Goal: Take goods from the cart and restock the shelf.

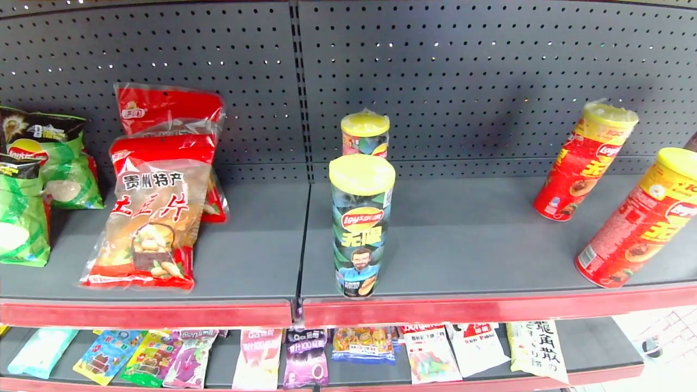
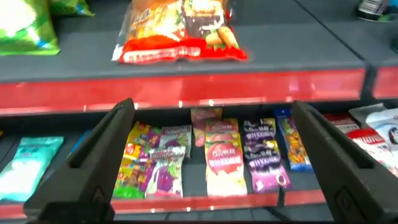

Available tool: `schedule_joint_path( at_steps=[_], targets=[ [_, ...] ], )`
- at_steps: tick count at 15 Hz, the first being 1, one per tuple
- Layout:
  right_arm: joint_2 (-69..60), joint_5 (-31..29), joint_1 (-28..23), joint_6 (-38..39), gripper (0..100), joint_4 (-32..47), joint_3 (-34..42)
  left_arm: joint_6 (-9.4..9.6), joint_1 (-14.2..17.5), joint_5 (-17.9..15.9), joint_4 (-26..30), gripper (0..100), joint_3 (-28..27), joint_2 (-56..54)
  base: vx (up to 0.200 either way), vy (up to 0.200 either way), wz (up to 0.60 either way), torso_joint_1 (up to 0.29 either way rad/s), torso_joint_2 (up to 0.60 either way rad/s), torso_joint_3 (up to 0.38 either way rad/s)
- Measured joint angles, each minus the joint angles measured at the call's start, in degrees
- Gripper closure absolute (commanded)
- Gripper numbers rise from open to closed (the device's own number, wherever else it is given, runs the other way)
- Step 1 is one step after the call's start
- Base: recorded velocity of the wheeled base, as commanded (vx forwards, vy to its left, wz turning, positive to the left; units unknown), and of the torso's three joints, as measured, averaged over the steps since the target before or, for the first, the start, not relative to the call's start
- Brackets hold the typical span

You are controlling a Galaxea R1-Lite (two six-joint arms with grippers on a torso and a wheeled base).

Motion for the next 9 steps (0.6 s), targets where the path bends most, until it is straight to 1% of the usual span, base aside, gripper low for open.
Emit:
schedule_joint_path(
  at_steps=[3,5,9],
  targets=[
    [-0.09,-0.01,-0.02,0.0,0,0.0,0.0,-0.44,0.0,-0.06,-0.02,0,0.0,0.02,0.0,0.0,0.0,0.0,0.0,0.0],
    [-0.12,-0.01,-0.02,-0.11,0,0.02,0.0,-0.88,0.0,-0.02,0.0,0,0.0,0.02,0.0,-0.2,0.0,0.01,0.01,0.0],
    [-0.15,-0.01,0.05,-0.04,0,0.05,0.0,-0.88,0.07,-0.02,-0.02,0,0.0,0.02,0.0,-0.2,0.0,0.006,0.0,0.005]
  ],
)
